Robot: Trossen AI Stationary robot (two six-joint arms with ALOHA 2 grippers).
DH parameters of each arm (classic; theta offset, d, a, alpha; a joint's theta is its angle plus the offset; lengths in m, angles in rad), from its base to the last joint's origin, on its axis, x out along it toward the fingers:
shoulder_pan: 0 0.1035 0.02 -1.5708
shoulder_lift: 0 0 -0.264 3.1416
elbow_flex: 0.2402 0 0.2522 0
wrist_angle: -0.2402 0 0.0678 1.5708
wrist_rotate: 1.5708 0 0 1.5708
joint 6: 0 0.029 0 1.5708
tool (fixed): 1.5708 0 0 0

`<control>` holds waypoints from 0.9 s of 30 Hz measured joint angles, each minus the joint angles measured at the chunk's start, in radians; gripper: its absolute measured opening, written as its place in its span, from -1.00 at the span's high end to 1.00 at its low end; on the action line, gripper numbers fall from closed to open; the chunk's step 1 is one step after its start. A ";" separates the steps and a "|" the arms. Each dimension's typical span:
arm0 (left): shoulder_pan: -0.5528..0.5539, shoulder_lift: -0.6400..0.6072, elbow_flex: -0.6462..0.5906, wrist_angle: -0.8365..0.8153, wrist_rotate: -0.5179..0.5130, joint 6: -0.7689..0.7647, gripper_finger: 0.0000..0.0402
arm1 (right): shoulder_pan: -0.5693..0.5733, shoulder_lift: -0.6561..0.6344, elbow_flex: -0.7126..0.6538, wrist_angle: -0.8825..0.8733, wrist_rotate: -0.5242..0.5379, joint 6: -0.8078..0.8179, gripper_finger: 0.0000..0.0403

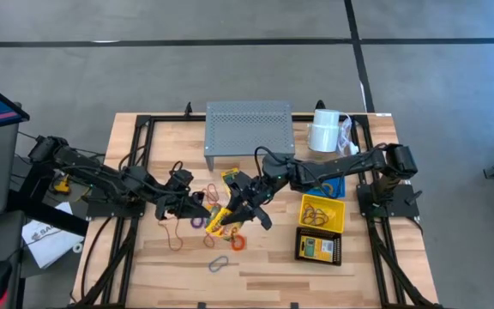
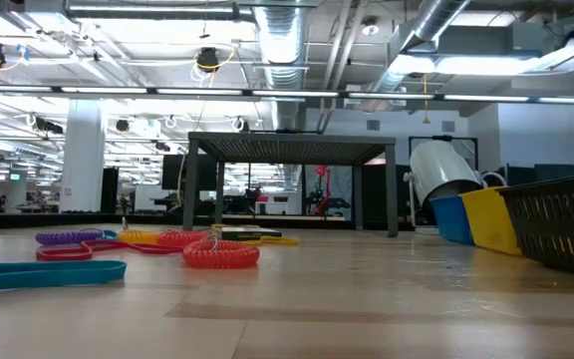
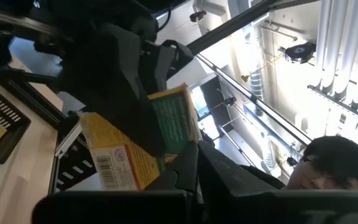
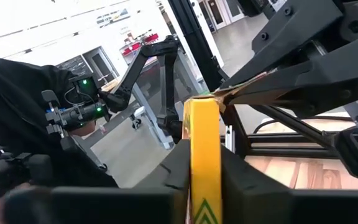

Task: Pick & Place Office Desk Supplies
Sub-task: Put the crayon box into the black basket

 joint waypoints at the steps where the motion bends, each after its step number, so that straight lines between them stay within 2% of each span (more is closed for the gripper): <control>1: 0.000 0.000 0.000 0.000 0.000 0.002 1.00 | 0.000 0.000 0.000 0.000 0.000 -0.002 0.87; 11: 0.000 0.000 -0.001 0.043 0.006 -0.007 0.97 | 0.007 -0.003 0.000 0.015 0.001 0.028 0.87; 16: 0.000 0.000 -0.001 0.121 0.060 -0.007 0.86 | -0.002 -0.017 0.000 0.008 -0.007 0.101 0.87; 21: 0.005 -0.022 -0.001 0.130 0.087 -0.007 0.70 | -0.020 -0.058 0.001 -0.015 0.004 0.169 0.87; 24: 0.019 -0.054 -0.004 0.113 0.110 0.005 0.61 | -0.034 -0.114 0.000 -0.126 0.064 0.199 0.87; 27: 0.032 -0.099 -0.005 0.079 0.120 0.065 0.55 | -0.039 -0.206 0.001 -0.331 0.171 0.196 0.87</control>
